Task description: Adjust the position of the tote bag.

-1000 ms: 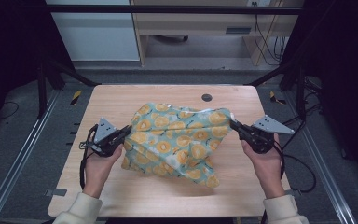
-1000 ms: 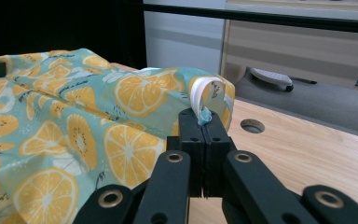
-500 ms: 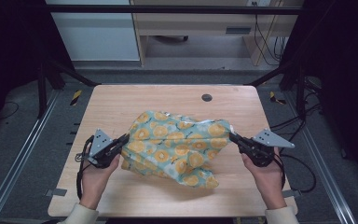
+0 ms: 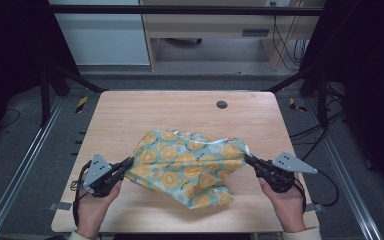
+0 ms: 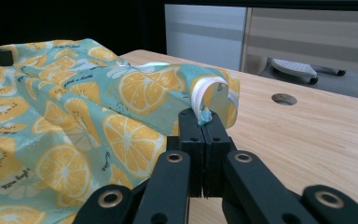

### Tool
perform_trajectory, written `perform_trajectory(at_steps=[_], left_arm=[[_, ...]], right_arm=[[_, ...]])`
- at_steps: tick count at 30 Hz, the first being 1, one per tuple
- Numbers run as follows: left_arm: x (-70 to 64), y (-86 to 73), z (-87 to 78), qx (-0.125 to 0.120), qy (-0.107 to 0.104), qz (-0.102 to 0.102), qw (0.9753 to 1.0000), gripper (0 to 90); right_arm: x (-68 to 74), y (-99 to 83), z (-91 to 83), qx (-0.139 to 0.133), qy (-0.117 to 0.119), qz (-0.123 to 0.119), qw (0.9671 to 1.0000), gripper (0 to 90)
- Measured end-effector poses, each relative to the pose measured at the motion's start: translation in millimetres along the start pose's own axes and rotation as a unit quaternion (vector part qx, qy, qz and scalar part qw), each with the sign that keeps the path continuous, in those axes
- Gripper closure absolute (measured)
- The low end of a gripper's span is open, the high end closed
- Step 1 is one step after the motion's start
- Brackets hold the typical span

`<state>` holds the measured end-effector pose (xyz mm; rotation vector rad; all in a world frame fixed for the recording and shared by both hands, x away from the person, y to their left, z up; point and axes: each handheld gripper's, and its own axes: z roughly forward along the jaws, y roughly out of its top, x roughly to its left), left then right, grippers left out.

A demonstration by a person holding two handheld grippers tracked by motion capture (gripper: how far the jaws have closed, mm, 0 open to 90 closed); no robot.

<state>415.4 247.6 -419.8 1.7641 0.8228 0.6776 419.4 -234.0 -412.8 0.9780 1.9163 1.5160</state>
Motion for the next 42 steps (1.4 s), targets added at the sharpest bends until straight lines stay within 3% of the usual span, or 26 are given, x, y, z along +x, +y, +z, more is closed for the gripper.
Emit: perform_trajectory(at_steps=[8, 15, 20, 26, 32, 38, 42], left_arm=[[-4.7, -7.5, -11.4, 0.002, -0.013, -0.007, 0.9999, 90.0], [-15.8, -17.3, -18.8, 0.031, -0.027, 0.012, 0.9991, 90.0], [-22.2, -22.7, -16.3, 0.062, -0.040, 0.029, 0.9968, 90.0], [-28.1, -23.6, -17.1, 0.076, -0.042, 0.056, 0.9946, 90.0], [-29.4, -28.2, -11.4, 0.110, -0.047, 0.072, 0.9902, 90.0], [-36.0, -33.2, -1.5, 0.163, -0.031, 0.118, 0.9791, 90.0], [-34.4, -35.1, 6.7, 0.179, -0.031, 0.119, 0.9761, 90.0]], right_arm=[[6.1, -2.0, -7.8, -0.009, 0.007, 0.005, 0.9999, 89.9], [7.4, -17.1, -16.6, 0.005, 0.031, 0.025, 0.9992, 89.9], [9.3, -22.2, -23.4, 0.009, 0.039, 0.024, 0.9989, 89.9], [9.2, -27.5, -28.3, 0.013, 0.042, 0.032, 0.9985, 89.8], [9.4, -32.4, -26.2, 0.034, 0.052, 0.029, 0.9976, 89.8], [10.0, -37.4, -20.1, 0.066, 0.064, 0.013, 0.9957, 89.8], [8.8, -41.7, -14.0, 0.095, 0.061, 0.007, 0.9935, 89.7]])
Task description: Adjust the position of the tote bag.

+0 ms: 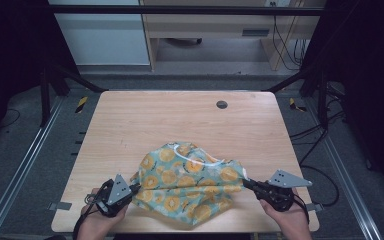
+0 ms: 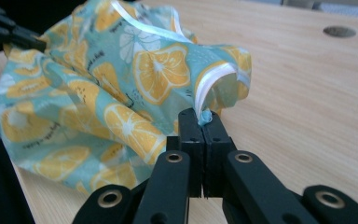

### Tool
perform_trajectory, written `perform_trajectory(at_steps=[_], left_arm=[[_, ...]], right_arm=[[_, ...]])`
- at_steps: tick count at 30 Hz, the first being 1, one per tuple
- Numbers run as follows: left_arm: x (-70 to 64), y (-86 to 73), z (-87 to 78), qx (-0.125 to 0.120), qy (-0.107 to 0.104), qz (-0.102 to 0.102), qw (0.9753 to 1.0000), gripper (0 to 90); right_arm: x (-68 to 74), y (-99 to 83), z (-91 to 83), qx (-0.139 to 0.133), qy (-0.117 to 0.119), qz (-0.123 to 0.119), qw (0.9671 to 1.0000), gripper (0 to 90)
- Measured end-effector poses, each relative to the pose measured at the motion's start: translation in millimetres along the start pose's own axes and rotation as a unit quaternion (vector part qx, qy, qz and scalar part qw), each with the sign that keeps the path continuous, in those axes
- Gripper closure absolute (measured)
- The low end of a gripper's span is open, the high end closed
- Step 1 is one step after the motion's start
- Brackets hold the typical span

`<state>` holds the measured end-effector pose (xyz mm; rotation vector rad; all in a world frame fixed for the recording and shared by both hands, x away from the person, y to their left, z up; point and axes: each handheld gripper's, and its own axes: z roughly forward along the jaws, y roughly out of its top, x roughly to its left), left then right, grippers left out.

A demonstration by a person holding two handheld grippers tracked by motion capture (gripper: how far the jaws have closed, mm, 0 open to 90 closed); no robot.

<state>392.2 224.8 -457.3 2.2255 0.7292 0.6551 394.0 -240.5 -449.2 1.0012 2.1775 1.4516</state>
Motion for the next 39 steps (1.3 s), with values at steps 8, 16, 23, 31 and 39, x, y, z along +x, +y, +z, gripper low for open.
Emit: perform_trajectory(at_steps=[8, 16, 23, 31, 39], left_arm=[[3.2, 3.0, 19.4, 0.028, 0.008, 0.012, 0.9995, 90.0], [8.9, 3.5, 39.6, 0.047, 0.018, 0.011, 0.9987, 90.0], [12.9, 5.2, 55.1, 0.051, 0.019, 0.010, 0.9985, 89.7], [16.2, 5.8, 66.8, 0.056, 0.022, 0.006, 0.9982, 89.9], [16.6, 6.5, 70.3, 0.056, 0.022, 0.007, 0.9981, 90.0]], right_arm=[[-6.3, -4.0, 14.8, 0.045, -0.010, -0.003, 0.9989, 89.6], [-14.0, -7.0, 33.4, 0.085, -0.021, 0.002, 0.9961, 88.6], [-18.2, -8.1, 39.8, 0.098, -0.030, 0.008, 0.9947, 88.7], [-24.0, -7.2, 52.2, 0.115, -0.032, 0.008, 0.9929, 89.0], [-29.0, -6.3, 59.8, 0.123, -0.038, 0.011, 0.9916, 89.2]])
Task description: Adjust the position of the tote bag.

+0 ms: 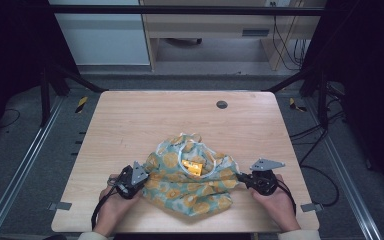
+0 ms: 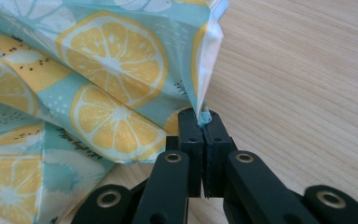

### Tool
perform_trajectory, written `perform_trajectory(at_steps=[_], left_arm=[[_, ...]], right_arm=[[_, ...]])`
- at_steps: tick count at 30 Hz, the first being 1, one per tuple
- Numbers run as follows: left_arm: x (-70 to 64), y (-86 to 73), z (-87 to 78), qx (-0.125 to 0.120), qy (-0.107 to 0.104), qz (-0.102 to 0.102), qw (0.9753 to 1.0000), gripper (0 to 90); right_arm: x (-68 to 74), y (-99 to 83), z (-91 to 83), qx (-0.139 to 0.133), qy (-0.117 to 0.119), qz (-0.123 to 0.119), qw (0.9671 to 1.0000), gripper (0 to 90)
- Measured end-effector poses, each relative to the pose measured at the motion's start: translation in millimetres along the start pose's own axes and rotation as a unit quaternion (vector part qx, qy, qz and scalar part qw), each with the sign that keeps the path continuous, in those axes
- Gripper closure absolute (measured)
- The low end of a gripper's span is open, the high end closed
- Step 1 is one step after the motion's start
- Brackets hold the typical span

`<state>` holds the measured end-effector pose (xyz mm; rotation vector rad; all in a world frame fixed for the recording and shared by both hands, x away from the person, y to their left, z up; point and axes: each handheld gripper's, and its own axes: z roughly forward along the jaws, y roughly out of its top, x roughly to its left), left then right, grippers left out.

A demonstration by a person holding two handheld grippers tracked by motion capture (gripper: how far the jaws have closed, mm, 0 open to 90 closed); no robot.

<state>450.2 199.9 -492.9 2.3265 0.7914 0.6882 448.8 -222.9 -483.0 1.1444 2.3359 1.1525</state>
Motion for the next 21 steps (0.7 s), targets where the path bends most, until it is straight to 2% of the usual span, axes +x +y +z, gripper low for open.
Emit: perform_trajectory(at_steps=[16, 18, 21], left_arm=[[4.1, 2.7, -0.9, -0.013, 0.011, -0.013, 0.9998, 88.1], [4.4, 3.5, -3.4, -0.019, 0.013, -0.017, 0.9996, 85.9], [5.6, 5.5, -10.2, -0.035, 0.020, -0.031, 0.9987, 74.0]], right_arm=[[-4.6, 4.7, 3.7, -0.010, -0.010, 0.006, 0.9999, 88.5], [-4.0, 4.8, 2.2, -0.011, -0.012, 0.004, 0.9999, 85.5], [-2.5, 4.9, -1.8, -0.025, -0.023, 0.006, 0.9994, 74.6]])
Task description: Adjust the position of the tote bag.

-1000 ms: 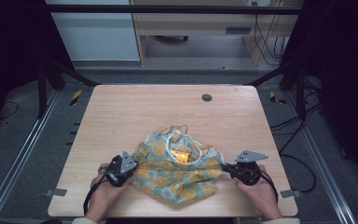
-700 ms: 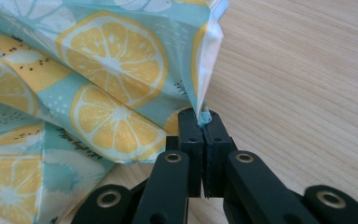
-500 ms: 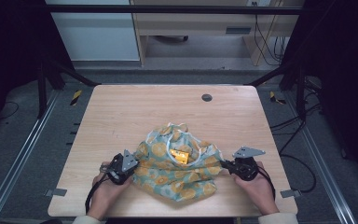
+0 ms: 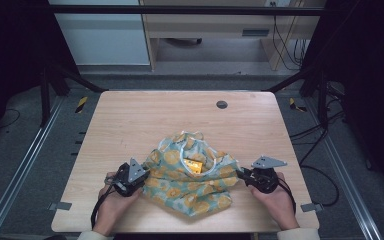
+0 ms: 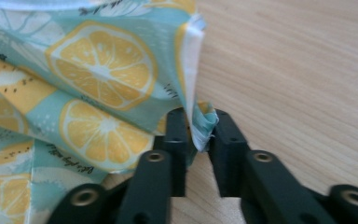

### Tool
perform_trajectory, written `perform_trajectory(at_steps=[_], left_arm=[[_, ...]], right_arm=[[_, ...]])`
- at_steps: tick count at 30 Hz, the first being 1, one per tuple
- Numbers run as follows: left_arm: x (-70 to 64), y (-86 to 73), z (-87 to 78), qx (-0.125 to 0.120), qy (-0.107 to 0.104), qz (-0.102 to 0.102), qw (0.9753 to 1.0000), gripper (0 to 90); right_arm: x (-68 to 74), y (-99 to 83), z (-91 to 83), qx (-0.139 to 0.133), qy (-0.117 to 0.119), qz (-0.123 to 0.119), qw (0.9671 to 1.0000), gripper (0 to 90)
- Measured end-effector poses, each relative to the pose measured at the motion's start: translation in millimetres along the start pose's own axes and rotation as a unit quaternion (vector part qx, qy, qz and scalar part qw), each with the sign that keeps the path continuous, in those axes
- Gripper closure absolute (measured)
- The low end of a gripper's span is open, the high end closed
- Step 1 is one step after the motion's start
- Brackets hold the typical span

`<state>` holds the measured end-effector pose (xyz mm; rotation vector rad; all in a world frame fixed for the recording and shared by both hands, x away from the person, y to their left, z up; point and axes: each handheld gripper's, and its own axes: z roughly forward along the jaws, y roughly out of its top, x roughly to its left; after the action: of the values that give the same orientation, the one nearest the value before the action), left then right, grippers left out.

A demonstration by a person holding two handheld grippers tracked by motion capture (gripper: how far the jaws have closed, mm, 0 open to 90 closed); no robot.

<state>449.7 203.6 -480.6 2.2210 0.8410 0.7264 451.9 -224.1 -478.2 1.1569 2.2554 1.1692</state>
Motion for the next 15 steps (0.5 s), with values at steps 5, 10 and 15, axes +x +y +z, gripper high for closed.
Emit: perform_trajectory(at_steps=[5, 10, 15], left_arm=[[4.5, 3.2, -15.6, -0.034, 0.012, -0.041, 0.9985, 46.5], [9.5, 6.3, -33.6, -0.072, 0.011, -0.073, 0.9947, 30.3], [14.4, 28.1, -43.6, -0.082, -0.009, -0.086, 0.9928, 27.1]], right_arm=[[4.3, -0.7, -11.5, -0.022, -0.036, 0.009, 0.9991, 42.1], [8.9, -3.0, -28.5, -0.043, -0.064, 0.014, 0.9969, 21.5], [12.2, -4.0, -33.5, -0.048, -0.068, 0.016, 0.9964, 14.1]])
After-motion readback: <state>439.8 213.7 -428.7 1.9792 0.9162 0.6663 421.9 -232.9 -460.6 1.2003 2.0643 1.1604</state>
